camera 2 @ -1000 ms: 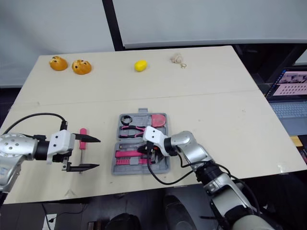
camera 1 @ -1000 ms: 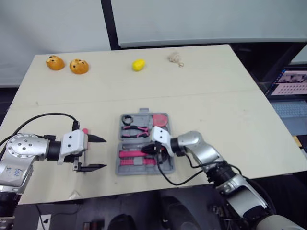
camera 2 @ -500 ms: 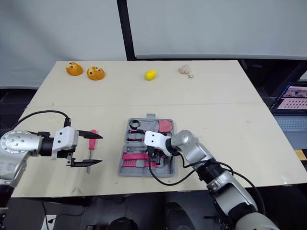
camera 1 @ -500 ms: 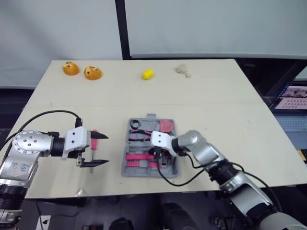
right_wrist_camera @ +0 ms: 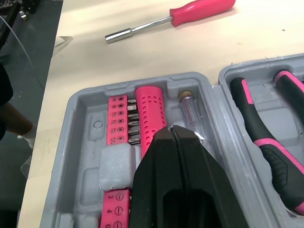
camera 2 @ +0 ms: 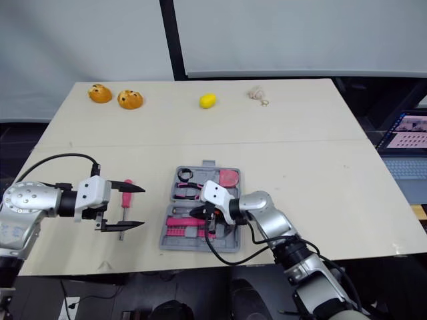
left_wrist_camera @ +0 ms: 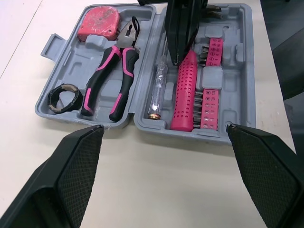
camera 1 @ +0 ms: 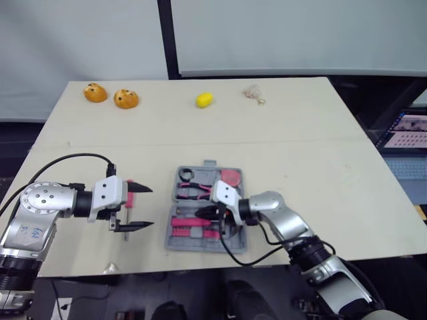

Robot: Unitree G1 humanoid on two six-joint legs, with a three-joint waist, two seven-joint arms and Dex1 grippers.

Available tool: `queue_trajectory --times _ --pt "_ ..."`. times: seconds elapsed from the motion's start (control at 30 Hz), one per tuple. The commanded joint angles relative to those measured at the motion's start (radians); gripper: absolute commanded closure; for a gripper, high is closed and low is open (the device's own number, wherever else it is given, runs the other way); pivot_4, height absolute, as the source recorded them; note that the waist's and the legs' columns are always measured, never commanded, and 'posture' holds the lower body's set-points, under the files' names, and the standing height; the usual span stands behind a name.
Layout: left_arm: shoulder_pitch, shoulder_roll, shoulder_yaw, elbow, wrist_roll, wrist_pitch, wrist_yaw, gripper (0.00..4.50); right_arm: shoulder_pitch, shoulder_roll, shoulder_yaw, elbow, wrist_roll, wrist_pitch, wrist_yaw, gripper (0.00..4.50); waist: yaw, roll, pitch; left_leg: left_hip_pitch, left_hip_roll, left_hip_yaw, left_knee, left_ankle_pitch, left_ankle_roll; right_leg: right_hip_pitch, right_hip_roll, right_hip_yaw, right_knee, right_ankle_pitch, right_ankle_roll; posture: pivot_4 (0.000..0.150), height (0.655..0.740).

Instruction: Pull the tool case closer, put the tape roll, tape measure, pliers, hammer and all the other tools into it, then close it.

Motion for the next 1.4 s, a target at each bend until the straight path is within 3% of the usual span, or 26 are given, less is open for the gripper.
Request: queue_trajectory --times 0.03,1.1,1.4 --pt "-0.007 0.003 0.005 -0.018 -0.001 -0.006 0.002 0.00 -0.007 -0.015 0.004 -0.005 -0.002 -0.008 0.015 4.48 0.000 0.000 0.000 0.000 0.000 0.000 0.000 0.000 0.000 0.000 0.000 0.000 0.000 0.000 0.000 0.150 0.7400" --pt "-0.046 0.003 -0.026 0.008 0.003 -0.016 -0.014 0.00 0.063 -0.067 0.016 0.006 -0.018 -0.023 0.030 4.48 0.002 0.000 0.000 0.000 0.000 0.000 -0.004 0.000 0.000 0.000 0.000 0.000 -0.003 0.000 0.000 0.150 0.7400" --pt "-0.062 -0.001 -0.035 0.020 0.006 -0.027 -0.015 0.00 0.081 -0.134 0.112 0.027 -0.096 -0.005 0.070 4.48 0.003 0.000 0.000 0.000 0.000 0.000 -0.005 0.000 0.000 0.000 0.000 0.000 -0.004 0.000 0.000 0.150 0.7400"
